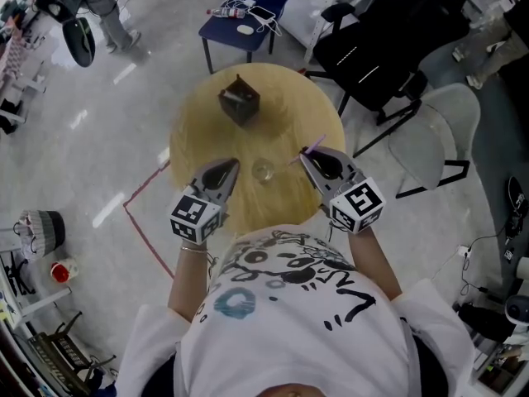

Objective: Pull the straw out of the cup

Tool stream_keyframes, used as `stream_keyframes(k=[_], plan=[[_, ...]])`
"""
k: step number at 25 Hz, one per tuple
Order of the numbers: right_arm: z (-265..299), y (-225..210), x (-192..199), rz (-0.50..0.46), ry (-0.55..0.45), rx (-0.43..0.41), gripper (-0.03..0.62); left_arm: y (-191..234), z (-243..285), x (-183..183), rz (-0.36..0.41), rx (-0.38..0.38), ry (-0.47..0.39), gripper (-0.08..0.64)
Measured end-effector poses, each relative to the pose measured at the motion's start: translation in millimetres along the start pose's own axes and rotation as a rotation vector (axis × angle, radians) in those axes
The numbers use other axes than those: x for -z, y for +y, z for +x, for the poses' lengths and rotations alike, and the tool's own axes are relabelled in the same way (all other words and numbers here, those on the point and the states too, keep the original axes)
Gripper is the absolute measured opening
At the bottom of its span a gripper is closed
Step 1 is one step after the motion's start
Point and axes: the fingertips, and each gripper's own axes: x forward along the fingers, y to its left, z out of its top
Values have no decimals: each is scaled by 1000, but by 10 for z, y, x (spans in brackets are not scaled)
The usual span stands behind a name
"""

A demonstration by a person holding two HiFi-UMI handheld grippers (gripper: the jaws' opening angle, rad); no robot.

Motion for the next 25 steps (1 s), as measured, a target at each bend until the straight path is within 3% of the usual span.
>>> stream_keyframes(k=[25], plan=[[-113, 5, 81, 7, -11, 46, 44, -117, -4, 95, -4, 15, 14, 17]])
